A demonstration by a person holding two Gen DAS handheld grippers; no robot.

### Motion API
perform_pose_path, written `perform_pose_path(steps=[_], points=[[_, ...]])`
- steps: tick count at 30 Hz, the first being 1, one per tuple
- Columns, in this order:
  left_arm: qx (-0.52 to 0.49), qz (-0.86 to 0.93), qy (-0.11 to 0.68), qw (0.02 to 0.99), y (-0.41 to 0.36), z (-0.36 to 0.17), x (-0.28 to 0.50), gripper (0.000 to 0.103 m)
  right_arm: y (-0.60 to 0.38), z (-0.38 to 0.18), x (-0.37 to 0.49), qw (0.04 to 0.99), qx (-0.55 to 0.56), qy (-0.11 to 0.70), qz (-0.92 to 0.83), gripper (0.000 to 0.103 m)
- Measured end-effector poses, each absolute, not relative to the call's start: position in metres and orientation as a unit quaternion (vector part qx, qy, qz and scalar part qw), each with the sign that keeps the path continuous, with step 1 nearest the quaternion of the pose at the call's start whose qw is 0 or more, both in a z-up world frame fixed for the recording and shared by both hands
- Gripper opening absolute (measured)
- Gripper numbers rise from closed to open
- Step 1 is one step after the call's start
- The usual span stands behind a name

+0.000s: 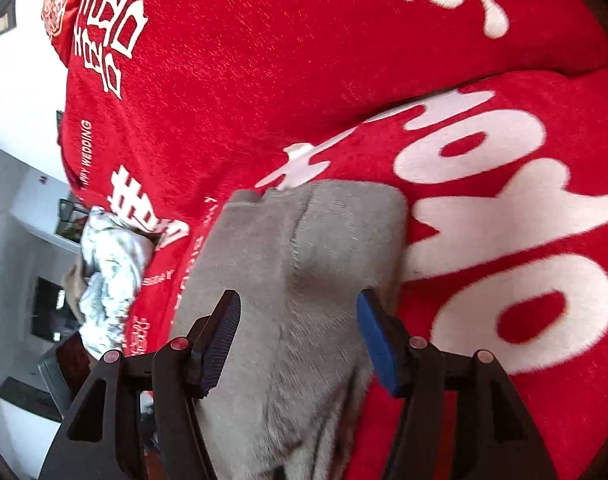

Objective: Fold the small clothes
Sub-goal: 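Lower the folded grey sweater onto the bedspread with both grippers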

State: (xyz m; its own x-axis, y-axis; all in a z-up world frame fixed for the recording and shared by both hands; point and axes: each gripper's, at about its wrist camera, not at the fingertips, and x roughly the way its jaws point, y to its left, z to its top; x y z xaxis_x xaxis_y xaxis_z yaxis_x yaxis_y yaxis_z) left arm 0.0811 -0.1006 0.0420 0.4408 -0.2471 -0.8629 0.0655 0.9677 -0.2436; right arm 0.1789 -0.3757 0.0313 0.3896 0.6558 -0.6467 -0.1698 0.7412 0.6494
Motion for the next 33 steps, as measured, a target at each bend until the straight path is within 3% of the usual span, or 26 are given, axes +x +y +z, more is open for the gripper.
perform_pose_path(steps=[6,12,17,18,19,23,33], points=[[-0.080,-0.090,0.491,0.863,-0.090,0.066,0.061,0.080,-0.354,0.072,0.110,0.798,0.223,0.432,0.356,0.072],[-0.068,-0.078,0.507,0.855,-0.081,0.054,0.052,0.080,-0.340,0.038,0.071,0.793,0.181,0.473,0.338,0.073],[-0.051,-0.074,0.521,0.849,-0.078,0.043,0.046,0.080,-0.361,0.021,0.061,0.796,0.213,0.478,0.304,0.067],[-0.049,-0.073,0.519,0.850,-0.076,0.046,0.043,0.080,-0.359,0.026,0.057,0.804,0.197,0.477,0.294,0.069],[-0.047,-0.074,0.516,0.852,-0.074,0.051,0.040,0.080,-0.358,0.031,0.053,0.816,0.174,0.475,0.279,0.081],[-0.057,-0.073,0.495,0.864,-0.055,0.071,0.036,0.080,-0.367,0.054,0.036,0.861,0.106,0.451,0.210,0.083],[-0.160,-0.139,0.552,0.807,-0.064,0.063,0.102,0.080,-0.393,0.057,0.076,0.853,0.211,0.446,0.169,0.083]])
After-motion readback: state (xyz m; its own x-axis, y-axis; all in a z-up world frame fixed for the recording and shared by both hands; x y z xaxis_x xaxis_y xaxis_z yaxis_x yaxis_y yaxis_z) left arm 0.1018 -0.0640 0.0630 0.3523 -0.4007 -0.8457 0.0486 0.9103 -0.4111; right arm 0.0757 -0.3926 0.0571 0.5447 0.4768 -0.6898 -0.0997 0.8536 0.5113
